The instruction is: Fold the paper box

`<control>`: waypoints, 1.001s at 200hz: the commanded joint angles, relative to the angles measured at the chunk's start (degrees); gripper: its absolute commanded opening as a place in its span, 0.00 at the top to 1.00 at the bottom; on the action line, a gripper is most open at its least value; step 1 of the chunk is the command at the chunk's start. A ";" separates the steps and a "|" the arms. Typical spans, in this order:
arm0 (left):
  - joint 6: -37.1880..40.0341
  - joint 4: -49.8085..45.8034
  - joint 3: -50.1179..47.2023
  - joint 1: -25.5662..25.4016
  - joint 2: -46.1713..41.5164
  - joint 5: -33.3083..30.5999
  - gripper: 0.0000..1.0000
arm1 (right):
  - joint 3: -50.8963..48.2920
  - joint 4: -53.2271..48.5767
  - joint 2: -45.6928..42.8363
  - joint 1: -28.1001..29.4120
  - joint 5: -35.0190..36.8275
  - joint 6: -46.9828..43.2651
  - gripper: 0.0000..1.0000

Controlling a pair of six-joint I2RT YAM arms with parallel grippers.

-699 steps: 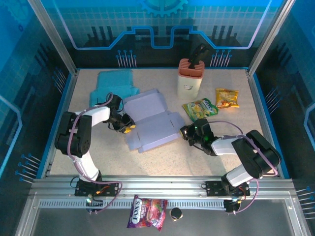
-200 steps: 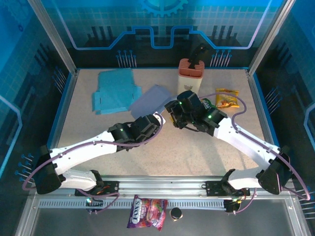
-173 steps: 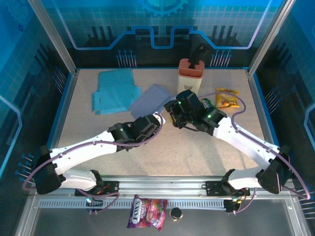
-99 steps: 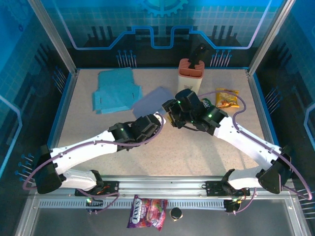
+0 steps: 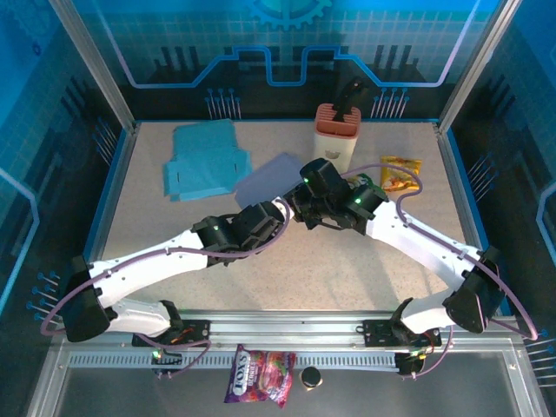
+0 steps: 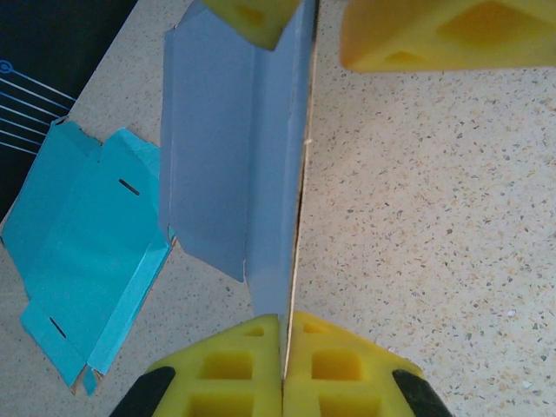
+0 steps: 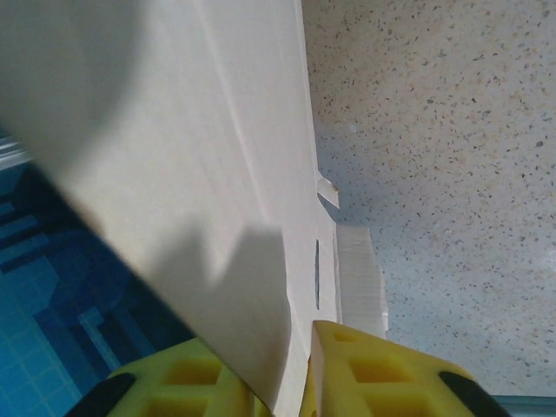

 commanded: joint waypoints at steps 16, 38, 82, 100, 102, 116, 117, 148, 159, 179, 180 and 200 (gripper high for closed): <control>1.08 0.15 1.74 -0.35 0.47 0.14 1.00 | 2.12 -1.14 0.79 -0.26 -0.51 0.82 0.88; 1.09 0.35 1.96 -0.36 0.41 -0.25 1.00 | 1.81 -1.11 0.71 -0.34 -0.53 1.34 1.00; -2.83 0.21 7.60 -0.35 -4.23 -3.05 0.40 | 3.59 0.40 -0.77 -1.60 0.35 0.12 1.00; -4.48 2.60 9.94 -0.35 -8.23 -2.94 0.24 | 5.84 1.33 -1.27 -2.08 0.18 -0.73 1.00; -4.70 2.86 10.19 -0.35 -8.67 -3.07 0.23 | 6.16 1.39 -1.27 -2.13 0.19 -0.89 1.00; -6.29 5.10 11.88 -0.20 -11.11 -4.21 0.14 | 8.12 1.50 -1.73 -2.10 0.14 -1.50 1.00; -6.43 5.22 12.00 -0.14 -11.30 -4.25 0.14 | 8.28 1.45 -1.78 -2.12 0.16 -1.52 1.00; -13.68 2.64 18.03 4.47 -12.67 -0.98 0.12 | 12.99 -1.06 -3.34 -1.54 2.28 -2.92 1.00; -16.41 1.22 19.86 6.60 -12.55 1.12 0.12 | 14.92 -3.59 -4.25 -1.21 3.49 -3.19 1.00; -21.69 -1.17 22.74 11.26 -12.28 6.40 0.13 | 17.48 -8.60 -6.67 -0.06 6.07 -2.46 1.00; -22.00 -1.34 22.83 11.48 -12.23 6.68 0.13 | 17.62 -8.87 -6.80 0.04 6.16 -2.35 1.00; -28.66 -4.13 24.78 17.85 -11.74 13.52 0.15 | 20.15 -15.56 -9.02 1.47 6.81 0.86 1.00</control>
